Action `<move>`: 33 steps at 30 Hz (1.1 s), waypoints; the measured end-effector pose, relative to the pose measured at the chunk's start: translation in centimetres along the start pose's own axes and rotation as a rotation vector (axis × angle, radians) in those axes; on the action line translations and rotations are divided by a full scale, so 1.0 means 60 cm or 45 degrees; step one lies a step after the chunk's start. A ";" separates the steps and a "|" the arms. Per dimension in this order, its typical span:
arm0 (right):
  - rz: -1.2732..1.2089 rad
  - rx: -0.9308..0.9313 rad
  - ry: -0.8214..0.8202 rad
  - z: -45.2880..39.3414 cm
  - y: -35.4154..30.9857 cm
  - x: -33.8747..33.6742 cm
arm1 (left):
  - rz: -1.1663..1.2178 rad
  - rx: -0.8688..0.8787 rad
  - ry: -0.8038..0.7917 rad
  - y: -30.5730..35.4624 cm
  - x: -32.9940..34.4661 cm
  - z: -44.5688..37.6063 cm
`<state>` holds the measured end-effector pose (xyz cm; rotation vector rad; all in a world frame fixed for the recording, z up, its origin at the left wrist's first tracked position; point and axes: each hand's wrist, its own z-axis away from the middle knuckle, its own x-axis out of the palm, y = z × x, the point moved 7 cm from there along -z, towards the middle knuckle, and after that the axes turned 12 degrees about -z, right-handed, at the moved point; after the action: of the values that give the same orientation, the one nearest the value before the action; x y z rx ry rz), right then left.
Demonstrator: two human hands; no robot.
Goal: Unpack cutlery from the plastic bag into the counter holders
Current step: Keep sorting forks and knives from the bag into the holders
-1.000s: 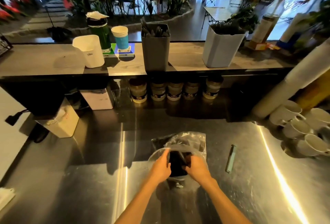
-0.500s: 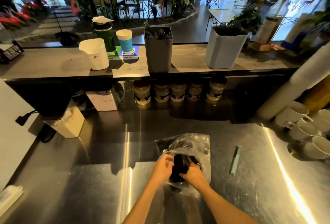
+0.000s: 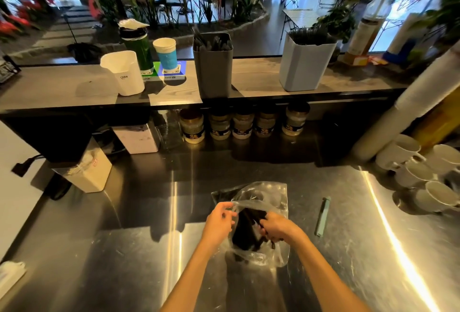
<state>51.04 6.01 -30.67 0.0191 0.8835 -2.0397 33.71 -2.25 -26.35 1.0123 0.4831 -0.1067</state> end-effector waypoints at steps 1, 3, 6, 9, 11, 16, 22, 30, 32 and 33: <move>-0.018 0.024 -0.066 0.020 -0.003 -0.005 | 0.031 -0.005 0.015 0.002 -0.006 -0.002; -0.038 0.041 -0.207 0.067 -0.012 -0.018 | 0.083 -0.026 0.062 0.004 -0.018 -0.006; -0.020 0.043 -0.410 0.131 -0.019 -0.040 | 0.150 -0.055 0.114 0.005 -0.033 -0.006; -0.042 -0.045 -0.517 0.175 -0.025 -0.062 | 0.257 -0.053 0.153 0.010 -0.042 0.000; -0.122 -0.151 -0.572 0.197 -0.039 -0.072 | 0.408 -0.075 0.191 0.014 -0.049 0.005; -0.408 -0.445 -0.504 0.219 -0.091 -0.066 | 0.910 -0.061 -0.033 0.075 -0.040 0.027; -0.365 -0.582 -0.349 0.209 -0.121 -0.026 | 0.796 0.297 -0.204 0.141 -0.019 0.069; -0.400 -0.575 -0.242 0.214 -0.127 -0.009 | 0.851 0.267 -0.152 0.142 -0.022 0.074; -0.405 -0.549 -0.225 0.210 -0.127 -0.009 | 0.878 0.259 -0.161 0.149 -0.023 0.073; -0.397 -0.540 -0.223 0.208 -0.127 -0.009 | 0.901 0.255 -0.167 0.153 -0.022 0.072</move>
<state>49.55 1.74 -16.76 -0.5523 1.2478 -2.0517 36.78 -1.11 -16.64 1.3120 -0.0256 0.4157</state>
